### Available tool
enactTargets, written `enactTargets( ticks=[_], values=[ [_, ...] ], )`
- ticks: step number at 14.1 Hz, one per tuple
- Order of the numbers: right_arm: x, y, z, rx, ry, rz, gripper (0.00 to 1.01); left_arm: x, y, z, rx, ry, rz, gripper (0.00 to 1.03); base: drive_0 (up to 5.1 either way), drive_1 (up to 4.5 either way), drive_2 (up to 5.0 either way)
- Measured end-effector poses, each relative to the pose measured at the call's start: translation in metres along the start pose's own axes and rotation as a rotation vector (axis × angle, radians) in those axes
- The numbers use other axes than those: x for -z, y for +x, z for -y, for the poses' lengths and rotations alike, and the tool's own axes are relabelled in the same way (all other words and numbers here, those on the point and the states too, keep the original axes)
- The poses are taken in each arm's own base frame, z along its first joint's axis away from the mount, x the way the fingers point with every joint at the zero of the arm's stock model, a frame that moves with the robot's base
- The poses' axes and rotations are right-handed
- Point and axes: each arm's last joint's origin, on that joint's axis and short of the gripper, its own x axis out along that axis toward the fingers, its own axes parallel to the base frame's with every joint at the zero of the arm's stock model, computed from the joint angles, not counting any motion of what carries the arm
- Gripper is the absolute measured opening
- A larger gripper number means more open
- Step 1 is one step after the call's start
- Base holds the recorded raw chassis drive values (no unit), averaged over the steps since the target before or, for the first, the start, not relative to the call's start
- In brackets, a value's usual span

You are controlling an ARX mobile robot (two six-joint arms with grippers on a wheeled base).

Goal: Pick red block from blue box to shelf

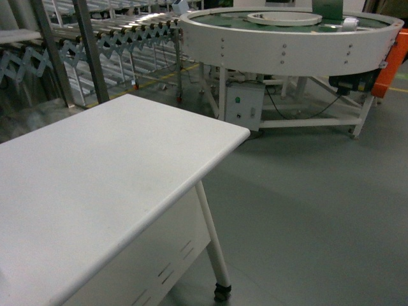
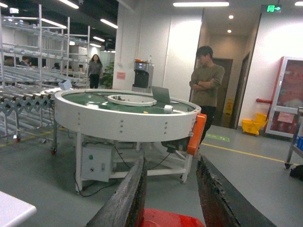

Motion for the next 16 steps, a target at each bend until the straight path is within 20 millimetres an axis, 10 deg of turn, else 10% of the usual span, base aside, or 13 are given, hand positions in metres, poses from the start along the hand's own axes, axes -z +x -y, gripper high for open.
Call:
enactTargets(
  ticks=[16],
  values=[
    [0.0001,0.0,-0.0001,-0.001,0.0,-0.001,0.27,0.0,0.0,-0.0002,-0.002,0.0,0.0,0.98,-0.1,-0.09,-0.1]
  ],
)
